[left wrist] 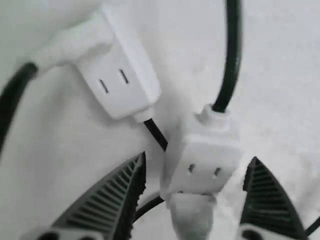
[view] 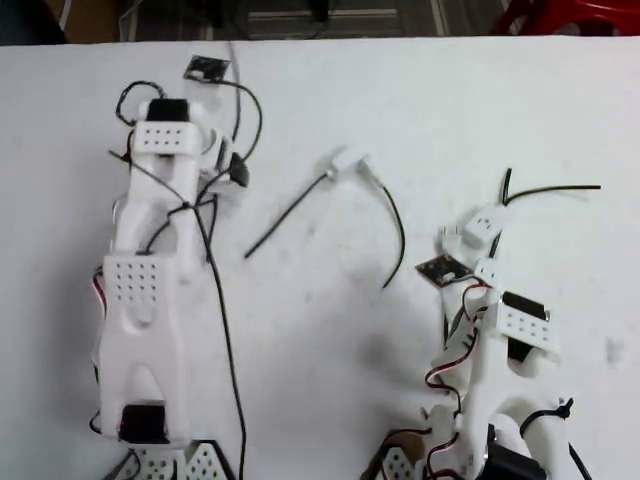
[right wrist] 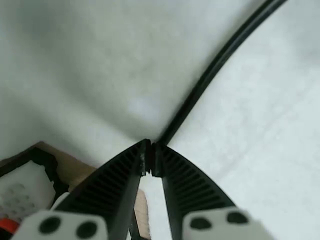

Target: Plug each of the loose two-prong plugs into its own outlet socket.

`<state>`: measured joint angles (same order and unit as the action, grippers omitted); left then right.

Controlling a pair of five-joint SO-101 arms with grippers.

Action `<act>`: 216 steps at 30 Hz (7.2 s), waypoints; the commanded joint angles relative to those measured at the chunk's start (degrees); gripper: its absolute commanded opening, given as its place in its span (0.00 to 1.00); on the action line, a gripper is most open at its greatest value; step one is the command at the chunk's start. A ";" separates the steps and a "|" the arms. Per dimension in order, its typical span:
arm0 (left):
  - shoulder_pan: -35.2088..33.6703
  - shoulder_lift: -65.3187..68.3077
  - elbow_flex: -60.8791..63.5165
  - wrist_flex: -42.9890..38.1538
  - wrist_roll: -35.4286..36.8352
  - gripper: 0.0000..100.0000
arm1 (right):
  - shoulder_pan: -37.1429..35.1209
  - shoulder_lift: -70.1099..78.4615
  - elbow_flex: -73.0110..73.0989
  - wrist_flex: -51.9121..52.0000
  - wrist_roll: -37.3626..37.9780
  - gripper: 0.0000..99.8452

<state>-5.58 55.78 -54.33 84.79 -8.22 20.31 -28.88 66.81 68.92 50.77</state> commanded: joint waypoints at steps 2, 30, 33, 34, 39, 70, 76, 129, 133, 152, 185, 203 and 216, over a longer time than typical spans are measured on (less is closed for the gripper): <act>-1.27 -11.56 -2.29 2.99 -0.79 0.33 | 0.04 -0.31 0.00 -0.66 0.26 0.02; -34.77 -77.85 46.15 13.98 -13.98 0.33 | -2.77 -0.31 -0.53 -0.04 0.18 0.02; -36.35 -82.07 60.22 9.41 -13.71 0.33 | -3.12 -0.40 -3.34 3.38 0.18 0.02; -36.62 -83.47 64.97 8.00 -13.71 0.33 | -3.12 -0.40 -4.84 4.88 0.18 0.02; -41.98 -90.24 87.65 -4.22 -7.47 0.33 | -3.12 -0.40 -15.38 11.56 0.18 0.02; -48.57 -97.80 119.03 -28.75 -5.63 0.33 | -11.74 16.04 -33.41 -14.46 -38.77 0.24; -48.57 -97.80 119.03 -28.75 -5.63 0.33 | -7.78 24.84 -33.41 -25.54 -45.63 0.24; -48.40 -97.89 119.03 -28.31 -1.67 0.33 | -2.33 62.29 -78.77 -6.46 -58.99 0.20; -48.31 -97.89 119.03 -28.31 -1.67 0.33 | -6.73 62.64 -79.21 -6.64 -58.99 0.23; -48.40 -97.89 119.03 -28.31 -1.67 0.33 | -6.37 57.80 -94.24 9.89 -52.40 0.08; -54.11 -97.89 117.98 -28.75 -1.49 0.33 | -55.08 12.26 -55.56 21.58 -40.70 0.07; -55.52 -97.89 117.71 -28.84 2.46 0.33 | -72.40 11.65 -25.93 2.86 -29.80 0.27; -55.52 -97.89 117.98 -30.42 2.73 0.33 | -84.09 11.65 -36.04 10.33 -30.24 0.27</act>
<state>-60.44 -40.13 64.70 55.87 -6.02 -61.80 -14.90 34.73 76.84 20.44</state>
